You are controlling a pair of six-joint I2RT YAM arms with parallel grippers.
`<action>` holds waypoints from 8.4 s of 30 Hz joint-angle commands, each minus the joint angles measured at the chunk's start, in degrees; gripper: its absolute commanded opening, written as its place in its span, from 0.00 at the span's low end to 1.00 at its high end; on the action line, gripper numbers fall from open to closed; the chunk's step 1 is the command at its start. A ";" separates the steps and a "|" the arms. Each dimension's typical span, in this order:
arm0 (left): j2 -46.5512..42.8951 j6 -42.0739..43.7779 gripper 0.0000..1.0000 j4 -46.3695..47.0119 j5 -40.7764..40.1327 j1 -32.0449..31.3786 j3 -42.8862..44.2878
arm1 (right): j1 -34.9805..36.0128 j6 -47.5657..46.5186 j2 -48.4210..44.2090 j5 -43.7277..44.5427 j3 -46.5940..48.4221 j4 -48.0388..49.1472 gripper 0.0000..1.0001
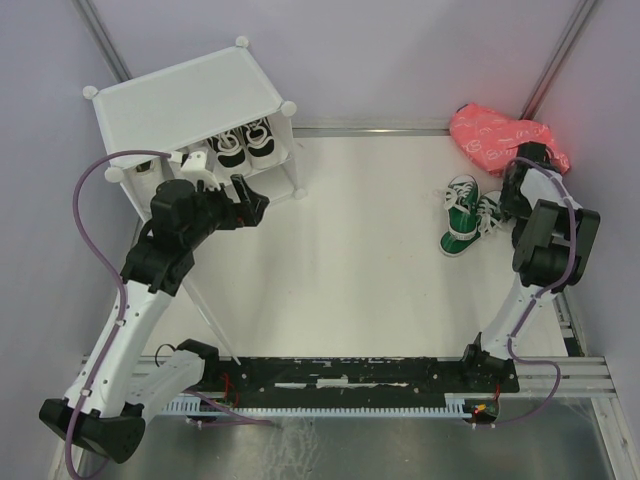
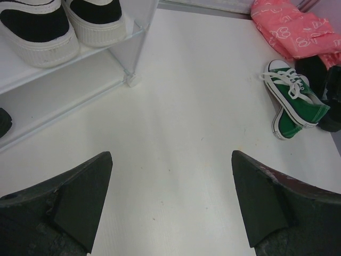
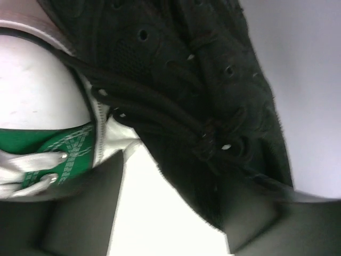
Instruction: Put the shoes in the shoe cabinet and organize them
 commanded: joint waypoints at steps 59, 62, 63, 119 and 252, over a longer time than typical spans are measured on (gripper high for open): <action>-9.64 0.95 0.98 -8.60 -7.46 -0.20 9.48 | 71.83 13.49 28.26 -18.31 51.03 9.85 0.02; -9.62 0.94 0.98 -8.83 -7.74 -0.24 9.52 | 72.50 14.17 29.23 -17.90 51.28 13.03 0.03; -9.64 0.89 0.98 -8.82 -7.60 -0.22 9.44 | 72.76 14.27 30.18 -17.95 52.72 12.76 0.08; -7.45 2.31 0.99 -10.09 -8.98 -0.22 9.27 | 74.49 1.42 16.05 -9.82 12.39 38.00 0.88; -7.79 5.09 0.99 -10.84 -15.11 -2.40 7.34 | 72.29 33.20 28.23 -15.44 19.45 59.62 0.22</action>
